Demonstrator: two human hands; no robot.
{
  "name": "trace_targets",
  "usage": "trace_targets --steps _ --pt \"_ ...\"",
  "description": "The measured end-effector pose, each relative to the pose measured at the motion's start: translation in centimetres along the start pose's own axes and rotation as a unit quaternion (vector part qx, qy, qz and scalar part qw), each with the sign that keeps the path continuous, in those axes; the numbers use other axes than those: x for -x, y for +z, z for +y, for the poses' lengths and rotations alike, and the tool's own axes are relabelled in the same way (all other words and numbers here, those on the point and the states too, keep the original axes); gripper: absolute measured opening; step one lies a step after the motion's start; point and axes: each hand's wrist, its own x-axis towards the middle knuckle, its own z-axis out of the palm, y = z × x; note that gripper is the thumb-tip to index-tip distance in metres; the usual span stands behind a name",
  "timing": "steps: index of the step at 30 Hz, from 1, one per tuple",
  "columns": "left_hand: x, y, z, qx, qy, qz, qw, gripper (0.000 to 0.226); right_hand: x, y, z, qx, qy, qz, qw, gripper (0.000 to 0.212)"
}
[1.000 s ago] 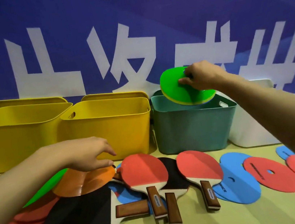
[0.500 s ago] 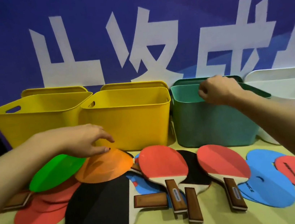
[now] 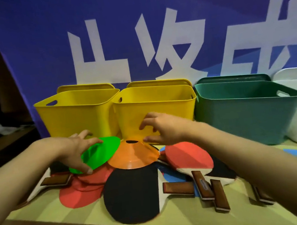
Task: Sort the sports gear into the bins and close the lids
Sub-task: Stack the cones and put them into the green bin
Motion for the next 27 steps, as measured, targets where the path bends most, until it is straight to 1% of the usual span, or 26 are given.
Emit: trace_targets --steps 2,3,4,5,9,13,15,19,24,27 --pt "0.3 1.2 -0.4 0.012 0.011 0.005 1.000 0.114 -1.9 2.7 -2.1 0.003 0.014 -0.033 0.999 0.055" --pt "0.2 1.7 -0.4 0.018 0.016 0.013 1.000 0.117 -2.5 3.7 -2.7 0.015 0.034 -0.061 0.997 0.060" --pt "0.2 2.1 -0.3 0.021 0.021 0.023 0.999 0.119 -3.0 4.6 -3.1 0.030 0.051 -0.087 0.994 0.065" --pt "0.1 2.5 -0.1 0.022 0.025 0.036 0.999 0.119 -3.3 5.3 -3.3 0.036 0.059 -0.096 0.993 0.067" --pt "-0.6 3.4 0.7 0.016 0.025 0.086 0.996 0.115 -3.1 5.6 -2.9 0.001 0.032 -0.026 0.999 0.053" --pt "-1.1 3.7 1.1 0.030 0.019 0.101 0.994 0.117 -1.4 3.5 -2.8 0.051 0.041 0.014 0.998 0.048" --pt "-1.2 3.9 1.5 0.030 0.015 0.105 0.994 0.116 0.0 1.8 -2.3 0.051 0.051 0.033 0.997 0.046" --pt "-1.4 3.5 1.9 0.042 0.031 0.135 0.990 0.107 3.7 -2.1 -0.3 0.002 0.082 0.094 0.992 0.044" --pt "-1.3 0.7 2.0 0.037 0.047 0.164 0.985 0.104 8.4 -6.5 4.2 0.003 0.163 0.173 0.971 0.038" --pt "-1.3 -1.4 2.5 0.030 0.069 0.201 0.977 0.101 10.3 -9.0 6.9 0.004 0.202 0.217 0.955 0.035"
